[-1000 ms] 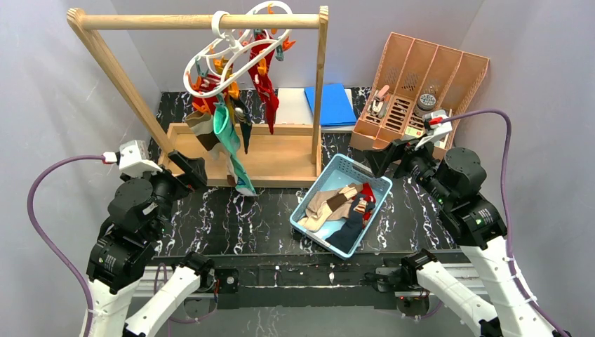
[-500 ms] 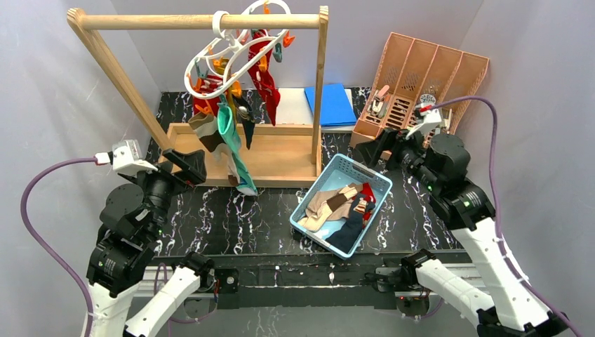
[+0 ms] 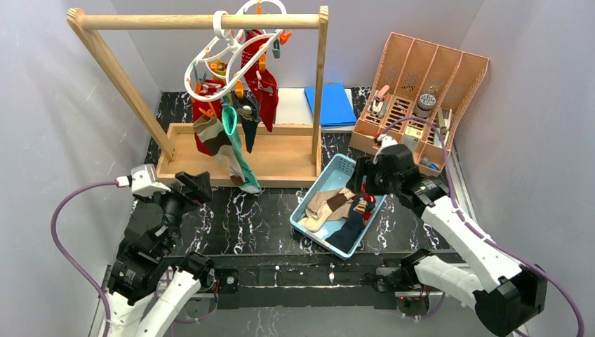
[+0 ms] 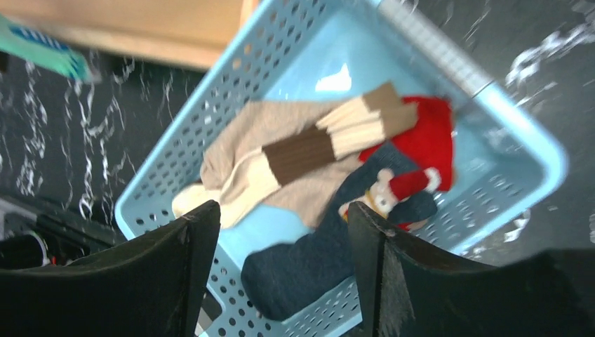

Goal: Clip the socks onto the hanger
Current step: Pick up the sock from the bin.

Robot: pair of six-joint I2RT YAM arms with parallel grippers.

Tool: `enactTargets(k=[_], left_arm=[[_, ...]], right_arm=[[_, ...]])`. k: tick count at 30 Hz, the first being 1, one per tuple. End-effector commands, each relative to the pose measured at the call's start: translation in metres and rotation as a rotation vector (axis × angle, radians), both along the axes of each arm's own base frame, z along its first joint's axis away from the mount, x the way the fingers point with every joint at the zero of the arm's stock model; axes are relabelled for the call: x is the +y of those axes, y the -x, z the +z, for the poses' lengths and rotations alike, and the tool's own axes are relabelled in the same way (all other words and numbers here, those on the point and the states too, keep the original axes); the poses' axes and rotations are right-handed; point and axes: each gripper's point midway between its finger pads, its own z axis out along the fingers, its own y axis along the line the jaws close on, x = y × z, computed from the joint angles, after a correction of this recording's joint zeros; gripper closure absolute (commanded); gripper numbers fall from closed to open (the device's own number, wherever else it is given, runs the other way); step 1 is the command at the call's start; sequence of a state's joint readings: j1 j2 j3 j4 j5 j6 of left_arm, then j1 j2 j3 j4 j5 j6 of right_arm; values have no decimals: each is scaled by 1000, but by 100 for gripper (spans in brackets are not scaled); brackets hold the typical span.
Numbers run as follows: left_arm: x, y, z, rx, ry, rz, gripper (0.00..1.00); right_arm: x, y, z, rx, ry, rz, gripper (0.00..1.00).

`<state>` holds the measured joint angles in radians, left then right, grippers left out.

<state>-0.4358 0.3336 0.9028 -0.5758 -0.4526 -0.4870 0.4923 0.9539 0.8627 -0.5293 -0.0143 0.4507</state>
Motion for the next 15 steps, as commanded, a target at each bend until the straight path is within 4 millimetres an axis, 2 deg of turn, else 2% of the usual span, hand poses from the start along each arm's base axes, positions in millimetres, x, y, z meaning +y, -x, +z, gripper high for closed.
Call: enactTargets(k=[1,3,8,11,15], left_arm=[[0,-2,-17,-17,9,6,2],[-2,-3,-27,-10,9,-2,2],[2,-2,-42,10,-5,17,2],[4,0,-47,15,4,26,2],[6,1,-47,9,9,38,2]], right_arm=[[27,21,-27,95,-44,38,28],[44,26,-37,121,-58,52,30],[82,24,-64,181,-68,18,36],[94,17,-73,215,-104,-41,44],[100,11,-85,239,-102,-89,46]])
